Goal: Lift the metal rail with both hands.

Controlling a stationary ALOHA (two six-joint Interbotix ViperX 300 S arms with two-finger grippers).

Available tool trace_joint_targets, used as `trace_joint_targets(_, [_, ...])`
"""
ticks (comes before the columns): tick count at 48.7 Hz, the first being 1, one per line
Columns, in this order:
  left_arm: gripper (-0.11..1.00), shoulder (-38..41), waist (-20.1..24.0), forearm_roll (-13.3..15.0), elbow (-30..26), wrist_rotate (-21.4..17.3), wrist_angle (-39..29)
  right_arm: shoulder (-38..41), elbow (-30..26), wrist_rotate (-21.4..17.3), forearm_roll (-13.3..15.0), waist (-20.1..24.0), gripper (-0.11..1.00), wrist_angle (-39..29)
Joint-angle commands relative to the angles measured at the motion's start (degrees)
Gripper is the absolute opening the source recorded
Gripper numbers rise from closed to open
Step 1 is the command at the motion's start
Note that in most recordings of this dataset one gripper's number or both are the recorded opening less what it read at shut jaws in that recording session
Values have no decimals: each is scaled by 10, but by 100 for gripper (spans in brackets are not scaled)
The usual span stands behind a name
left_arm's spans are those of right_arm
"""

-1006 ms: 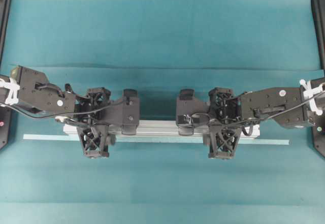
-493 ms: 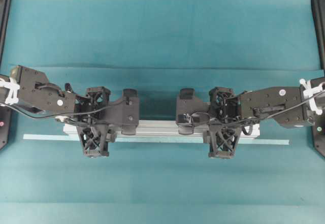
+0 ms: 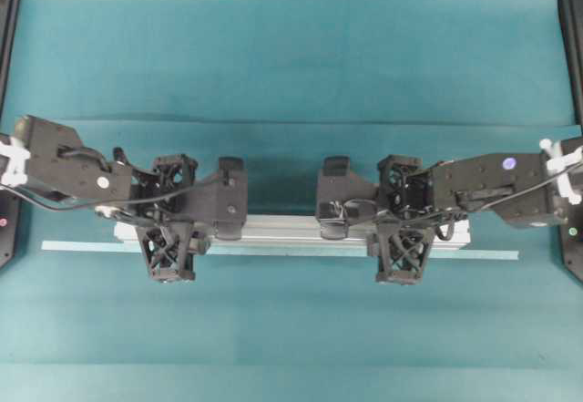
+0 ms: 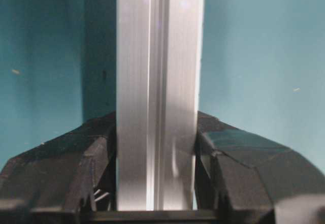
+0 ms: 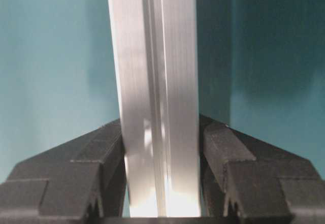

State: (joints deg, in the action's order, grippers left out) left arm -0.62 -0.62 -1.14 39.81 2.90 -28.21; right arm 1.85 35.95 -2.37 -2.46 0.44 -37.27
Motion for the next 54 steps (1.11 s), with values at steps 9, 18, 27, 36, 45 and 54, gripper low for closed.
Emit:
trace_joint_targets(9, [36, -50, -1, -1, -41, 4, -60, -43, -28, -2, -1, -4, 39, -40])
trace_joint_targets(18, [36, -62, -3, -1, -73, 4, -108, -61, -51, -2, -1, -5, 39, -85])
trace_joint_targets(27, [36, -74, -3, -1, -106, 3, -143, -72, -78, -1, -1, -6, 39, -134])
trace_joint_targets(36, [36, -88, -3, -1, -118, 2, -168, -81, -111, -1, 0, -9, 39, -182])
trace_joint_targets(45, [36, -109, -3, -1, -128, 5, -195, -83, -148, 0, 0, -10, 39, -230])
trace_joint_targets(54, [36, -133, -2, -1, -142, 6, -236, -83, -193, 0, 0, -17, 39, -273])
